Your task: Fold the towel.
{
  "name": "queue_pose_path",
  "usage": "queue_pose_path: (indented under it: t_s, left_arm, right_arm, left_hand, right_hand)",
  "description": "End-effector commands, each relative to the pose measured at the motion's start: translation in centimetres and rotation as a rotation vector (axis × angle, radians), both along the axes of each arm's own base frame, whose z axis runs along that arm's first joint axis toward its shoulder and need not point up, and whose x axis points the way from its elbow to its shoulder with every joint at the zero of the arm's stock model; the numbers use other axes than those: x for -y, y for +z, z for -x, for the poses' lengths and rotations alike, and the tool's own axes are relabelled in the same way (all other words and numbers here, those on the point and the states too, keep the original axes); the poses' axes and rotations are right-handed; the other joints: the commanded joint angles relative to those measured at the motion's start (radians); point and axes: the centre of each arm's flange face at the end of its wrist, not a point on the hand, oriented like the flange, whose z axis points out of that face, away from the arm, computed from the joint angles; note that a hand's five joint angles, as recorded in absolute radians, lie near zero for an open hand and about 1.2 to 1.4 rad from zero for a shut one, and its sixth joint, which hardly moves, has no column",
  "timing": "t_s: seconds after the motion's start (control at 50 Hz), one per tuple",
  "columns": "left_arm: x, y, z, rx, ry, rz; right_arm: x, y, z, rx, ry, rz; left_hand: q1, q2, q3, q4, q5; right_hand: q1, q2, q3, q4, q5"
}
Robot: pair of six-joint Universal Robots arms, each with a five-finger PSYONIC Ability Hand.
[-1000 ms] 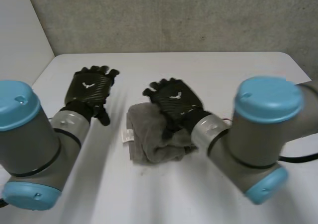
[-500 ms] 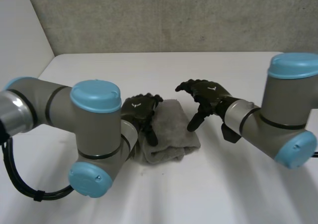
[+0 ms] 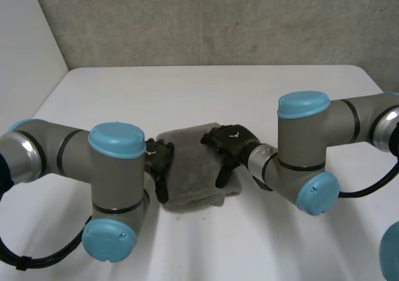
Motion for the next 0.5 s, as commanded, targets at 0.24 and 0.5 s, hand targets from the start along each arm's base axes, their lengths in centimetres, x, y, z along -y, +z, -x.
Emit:
queue_pose_path:
  t_s: [0.24, 0.5]
  left_arm:
    - [-2.2, 20.7, -2.7, -0.336, 0.022, 0.448]
    - [-4.4, 22.1, -6.1, -0.426, -0.011, 0.351]
  right_arm:
    - [1.4, 19.4, 8.3, 0.269, -0.383, 0.365]
    - [-1.8, 21.7, 12.4, 0.239, -0.458, 0.412]
  left_hand:
    - [-0.013, -0.017, -0.018, -0.016, -0.015]
    - [-0.033, -0.037, -0.038, -0.037, -0.036]
  right_hand:
    - [-0.022, -0.058, -0.037, -0.058, -0.049]
    - [-0.022, -0.058, -0.037, -0.058, -0.049]
